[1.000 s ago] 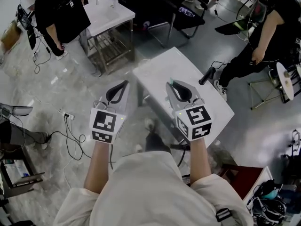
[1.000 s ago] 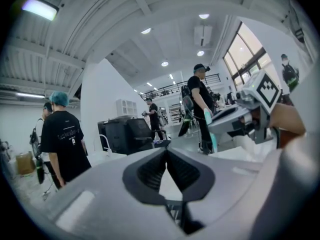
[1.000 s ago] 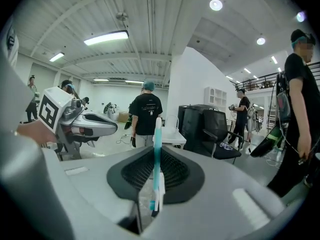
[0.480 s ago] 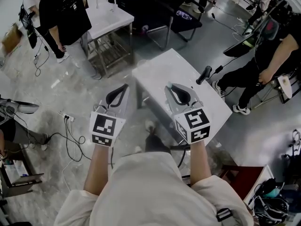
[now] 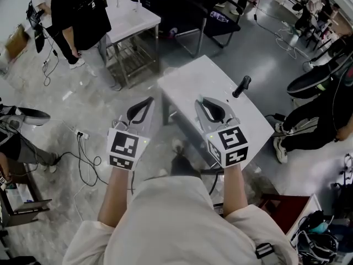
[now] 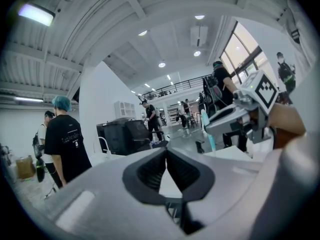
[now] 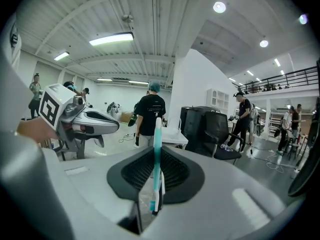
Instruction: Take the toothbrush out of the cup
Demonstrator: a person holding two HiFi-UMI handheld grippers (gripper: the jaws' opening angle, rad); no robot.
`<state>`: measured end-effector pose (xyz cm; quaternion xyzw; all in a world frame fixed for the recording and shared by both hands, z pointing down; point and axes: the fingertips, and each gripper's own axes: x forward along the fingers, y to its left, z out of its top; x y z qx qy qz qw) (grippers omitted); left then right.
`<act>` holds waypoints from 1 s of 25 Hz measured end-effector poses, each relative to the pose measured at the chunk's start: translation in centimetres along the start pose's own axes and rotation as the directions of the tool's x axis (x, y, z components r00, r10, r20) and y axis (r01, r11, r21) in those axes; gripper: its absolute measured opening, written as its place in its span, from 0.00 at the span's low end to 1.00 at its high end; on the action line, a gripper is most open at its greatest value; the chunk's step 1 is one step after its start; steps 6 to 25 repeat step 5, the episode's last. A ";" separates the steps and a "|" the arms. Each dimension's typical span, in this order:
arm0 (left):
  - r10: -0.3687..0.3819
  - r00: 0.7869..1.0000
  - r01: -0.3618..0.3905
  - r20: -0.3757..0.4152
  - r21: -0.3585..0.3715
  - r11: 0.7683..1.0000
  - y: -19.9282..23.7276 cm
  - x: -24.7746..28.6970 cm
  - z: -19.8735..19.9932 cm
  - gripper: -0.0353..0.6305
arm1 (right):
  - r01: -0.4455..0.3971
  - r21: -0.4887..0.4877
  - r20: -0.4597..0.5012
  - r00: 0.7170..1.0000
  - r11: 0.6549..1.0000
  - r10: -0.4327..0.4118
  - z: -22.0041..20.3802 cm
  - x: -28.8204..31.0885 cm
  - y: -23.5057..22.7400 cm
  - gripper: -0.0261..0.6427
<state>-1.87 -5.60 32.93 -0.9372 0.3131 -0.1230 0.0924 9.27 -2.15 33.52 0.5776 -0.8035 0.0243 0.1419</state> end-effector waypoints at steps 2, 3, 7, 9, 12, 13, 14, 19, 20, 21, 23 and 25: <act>-0.001 1.000 0.001 -0.003 -0.001 1.000 0.0 0.1 -0.1 0.06 | 0.000 0.002 -0.001 1.000 1.000 0.000 -0.1 0.1 -0.1 0.10; -0.001 1.000 0.001 -0.005 -0.001 1.000 0.1 0.1 -0.2 0.06 | 0.000 0.003 -0.001 1.000 1.000 0.000 -0.1 0.2 -0.1 0.10; -0.001 1.000 0.001 -0.008 -0.003 1.000 0.2 0.3 -0.4 0.06 | 0.000 0.003 0.000 1.000 1.000 0.000 -0.1 0.4 -0.2 0.10; -0.001 1.000 0.001 -0.008 -0.003 1.000 0.2 0.3 -0.4 0.06 | 0.000 0.003 0.000 1.000 1.000 0.000 -0.1 0.4 -0.2 0.10; -0.001 1.000 0.001 -0.008 -0.003 1.000 0.2 0.3 -0.4 0.06 | 0.000 0.003 0.000 1.000 1.000 0.000 -0.1 0.4 -0.2 0.10; -0.001 1.000 0.001 -0.008 -0.003 1.000 0.2 0.3 -0.4 0.06 | 0.000 0.003 0.000 1.000 1.000 0.000 -0.1 0.4 -0.2 0.10; -0.001 1.000 0.001 -0.008 -0.003 1.000 0.2 0.3 -0.4 0.06 | 0.000 0.003 0.000 1.000 1.000 0.000 -0.1 0.4 -0.2 0.10; -0.001 1.000 0.001 -0.008 -0.003 1.000 0.2 0.3 -0.4 0.06 | 0.000 0.003 0.000 1.000 1.000 0.000 -0.1 0.4 -0.2 0.10; -0.001 1.000 0.001 -0.008 -0.003 1.000 0.2 0.3 -0.4 0.06 | 0.000 0.003 0.000 1.000 1.000 0.000 -0.1 0.4 -0.2 0.10; -0.001 1.000 0.001 -0.008 -0.003 1.000 0.2 0.3 -0.4 0.06 | 0.000 0.003 0.000 1.000 1.000 0.000 -0.1 0.4 -0.2 0.10; -0.001 1.000 0.001 -0.008 -0.003 1.000 0.2 0.3 -0.4 0.06 | 0.000 0.003 0.000 1.000 1.000 0.000 -0.1 0.4 -0.2 0.10; -0.001 1.000 0.001 -0.008 -0.003 1.000 0.2 0.3 -0.4 0.06 | 0.000 0.003 0.000 1.000 1.000 0.000 -0.1 0.4 -0.2 0.10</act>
